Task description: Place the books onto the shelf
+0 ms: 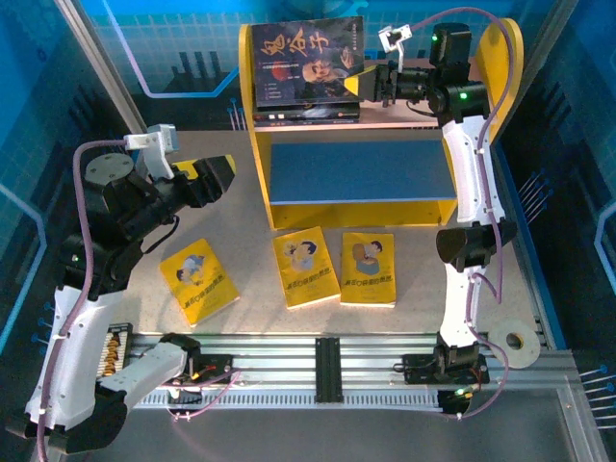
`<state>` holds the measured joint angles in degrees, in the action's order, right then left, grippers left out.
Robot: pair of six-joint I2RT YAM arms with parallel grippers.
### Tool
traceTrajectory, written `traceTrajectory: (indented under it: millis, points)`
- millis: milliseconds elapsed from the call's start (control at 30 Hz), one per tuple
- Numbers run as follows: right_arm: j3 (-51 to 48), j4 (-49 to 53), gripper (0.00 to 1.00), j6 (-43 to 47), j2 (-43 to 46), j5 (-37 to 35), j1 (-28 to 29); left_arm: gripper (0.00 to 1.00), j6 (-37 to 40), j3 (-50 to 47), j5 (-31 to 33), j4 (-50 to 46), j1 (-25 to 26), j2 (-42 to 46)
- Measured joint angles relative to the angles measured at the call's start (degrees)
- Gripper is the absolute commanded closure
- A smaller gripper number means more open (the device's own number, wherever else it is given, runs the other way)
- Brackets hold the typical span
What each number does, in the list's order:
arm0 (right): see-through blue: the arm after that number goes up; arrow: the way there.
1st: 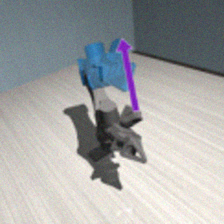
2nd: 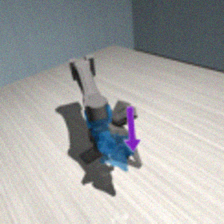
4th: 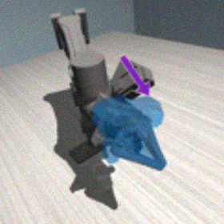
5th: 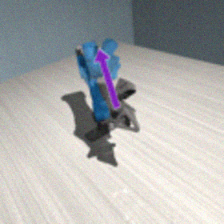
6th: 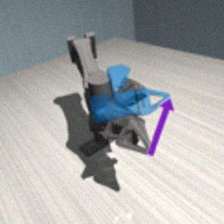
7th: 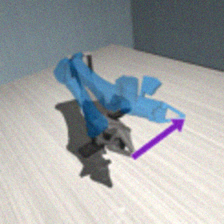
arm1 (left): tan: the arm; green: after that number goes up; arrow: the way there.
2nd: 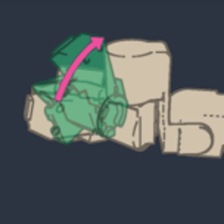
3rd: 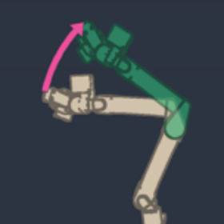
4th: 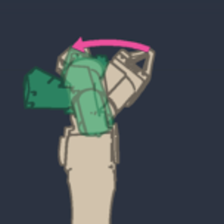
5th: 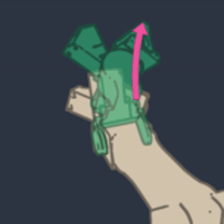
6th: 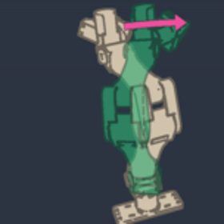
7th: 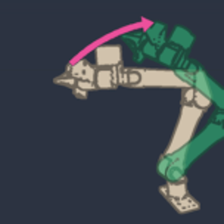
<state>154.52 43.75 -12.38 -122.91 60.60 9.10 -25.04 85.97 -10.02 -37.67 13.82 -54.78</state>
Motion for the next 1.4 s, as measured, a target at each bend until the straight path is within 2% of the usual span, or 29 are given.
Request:
traceTrajectory:
  millis: [267,600,967,1167,1300,1400]
  points:
    - [0.0,0.3,0.9,-0.5,0.0,1.6,0.0,0.16,0.0,0.0,0.0,0.0,0.0,0.0]
    - [-0.4,-1.8,0.88,-6.6,0.0,3.0,0.0,0.16,0.0,-1.3,0.3,0.2,0.0,0.1]
    - [-1.5,-2.0,0.72,-7.8,0.1,2.3,0.1,0.16,0.0,-1.6,0.4,0.2,0.0,0.5]
    - [-1.6,-1.6,0.64,-6.8,0.6,-0.4,0.3,0.16,0.0,-1.8,0.8,0.2,0.0,0.7]
    - [-1.9,-0.4,0.55,-5.2,1.2,-2.8,0.5,0.15,0.0,-1.9,0.9,0.2,0.0,0.9]
    - [-2.1,0.8,0.44,-3.4,2.1,-5.4,1.0,0.15,0.0,-1.9,1.0,0.2,0.0,1.0]
